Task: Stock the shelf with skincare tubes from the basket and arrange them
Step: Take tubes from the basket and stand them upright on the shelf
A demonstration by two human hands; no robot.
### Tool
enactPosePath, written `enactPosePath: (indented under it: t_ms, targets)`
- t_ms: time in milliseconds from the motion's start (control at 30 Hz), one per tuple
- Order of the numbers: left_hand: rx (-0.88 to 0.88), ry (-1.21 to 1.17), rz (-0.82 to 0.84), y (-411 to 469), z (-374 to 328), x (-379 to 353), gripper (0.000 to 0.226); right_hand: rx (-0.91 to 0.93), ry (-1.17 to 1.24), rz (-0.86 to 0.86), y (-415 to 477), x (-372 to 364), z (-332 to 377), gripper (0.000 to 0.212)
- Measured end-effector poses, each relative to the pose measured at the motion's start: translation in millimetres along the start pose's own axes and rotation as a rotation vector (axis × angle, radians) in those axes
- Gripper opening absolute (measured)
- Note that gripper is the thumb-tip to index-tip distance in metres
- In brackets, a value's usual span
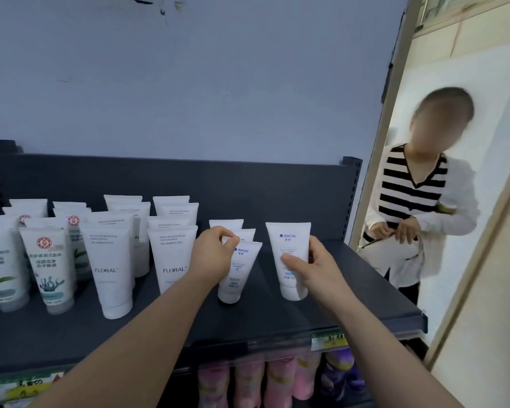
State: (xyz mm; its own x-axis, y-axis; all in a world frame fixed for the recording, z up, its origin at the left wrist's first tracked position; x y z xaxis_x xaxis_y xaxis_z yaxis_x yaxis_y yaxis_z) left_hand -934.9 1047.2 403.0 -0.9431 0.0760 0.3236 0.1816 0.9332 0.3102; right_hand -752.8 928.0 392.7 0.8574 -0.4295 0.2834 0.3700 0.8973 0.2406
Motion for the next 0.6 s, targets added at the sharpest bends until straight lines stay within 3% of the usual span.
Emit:
enactPosePath:
  t_ms: [133,333,600]
  targets:
    - [-0.012,0.105,0.037,-1.2,-6.2,-1.9,0.020,-0.001,-0.035,0.059,-3.6,-10.6,2.5,0.028]
    - [-0.191,0.296,0.063,-14.1,-48.1,12.4,0.037,0.009,-0.077,0.102,-9.6,-22.8,7.1,0.030]
    - [-0.412,0.419,-0.135,-40.2,-93.7,86.6,0.031,-0.027,-0.076,0.147,-11.4,-56.4,-6.6,0.033]
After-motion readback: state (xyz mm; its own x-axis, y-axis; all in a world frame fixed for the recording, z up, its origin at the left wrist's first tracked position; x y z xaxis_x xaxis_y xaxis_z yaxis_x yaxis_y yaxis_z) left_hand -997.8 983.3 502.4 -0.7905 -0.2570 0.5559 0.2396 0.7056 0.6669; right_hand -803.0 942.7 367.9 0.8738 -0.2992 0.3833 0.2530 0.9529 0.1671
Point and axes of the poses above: each hand's wrist, its own y-axis towards the middle knuckle, its own x-axis out of the back of the hand, z = x × y, the point moved 10 cm from there along y, towards the middle knuckle, and after that the axes turned 8 degrees about -y, right-handed, at the moved point
